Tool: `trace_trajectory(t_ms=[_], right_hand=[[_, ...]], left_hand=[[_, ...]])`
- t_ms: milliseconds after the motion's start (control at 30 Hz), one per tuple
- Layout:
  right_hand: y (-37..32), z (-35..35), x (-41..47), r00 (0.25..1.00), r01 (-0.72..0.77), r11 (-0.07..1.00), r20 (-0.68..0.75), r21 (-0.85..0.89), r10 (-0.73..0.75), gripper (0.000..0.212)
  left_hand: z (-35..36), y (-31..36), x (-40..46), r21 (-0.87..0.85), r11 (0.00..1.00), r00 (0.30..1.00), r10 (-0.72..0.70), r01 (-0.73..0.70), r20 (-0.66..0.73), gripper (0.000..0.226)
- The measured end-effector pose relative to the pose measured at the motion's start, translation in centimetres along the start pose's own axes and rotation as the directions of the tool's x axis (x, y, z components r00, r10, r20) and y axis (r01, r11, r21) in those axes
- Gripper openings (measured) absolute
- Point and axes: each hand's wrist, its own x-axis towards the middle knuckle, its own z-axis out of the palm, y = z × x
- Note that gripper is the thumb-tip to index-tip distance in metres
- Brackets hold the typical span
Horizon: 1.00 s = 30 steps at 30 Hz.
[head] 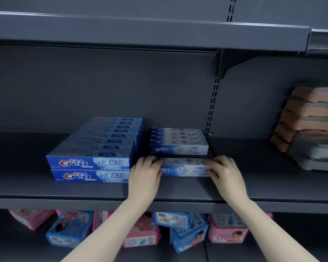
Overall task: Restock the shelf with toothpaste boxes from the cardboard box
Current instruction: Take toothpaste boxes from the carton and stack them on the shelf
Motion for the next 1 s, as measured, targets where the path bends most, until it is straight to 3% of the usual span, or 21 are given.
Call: trace_trajectory(t_ms=[300, 567, 833, 1000], right_hand=[[0.8, 2.1, 3.1, 0.998, -0.005, 0.999, 0.07, -0.035, 0.007, 0.034], [0.3, 3.2, 4.5, 0.981, -0.116, 0.992, 0.148, -0.049, 0.122, 0.026], [0.3, 4.0, 4.9, 0.979, -0.111, 0.985, 0.158, -0.133, 0.131, 0.023], [-0.1, 3.7, 4.9, 0.97, -0.114, 0.981, 0.197, -0.16, 0.145, 0.034]], left_hand=[[2.5, -0.6, 3.3, 0.029, 0.995, 0.982, -0.097, 0.093, 0.161, 0.039], [3.8, -0.9, 4.4, 0.118, 0.987, 0.973, -0.128, 0.107, 0.193, 0.042], [4.0, -0.6, 5.2, 0.197, 0.974, 0.965, -0.154, 0.113, 0.211, 0.044], [3.4, -0.2, 4.6, 0.171, 0.978, 0.953, -0.162, 0.12, 0.256, 0.052]])
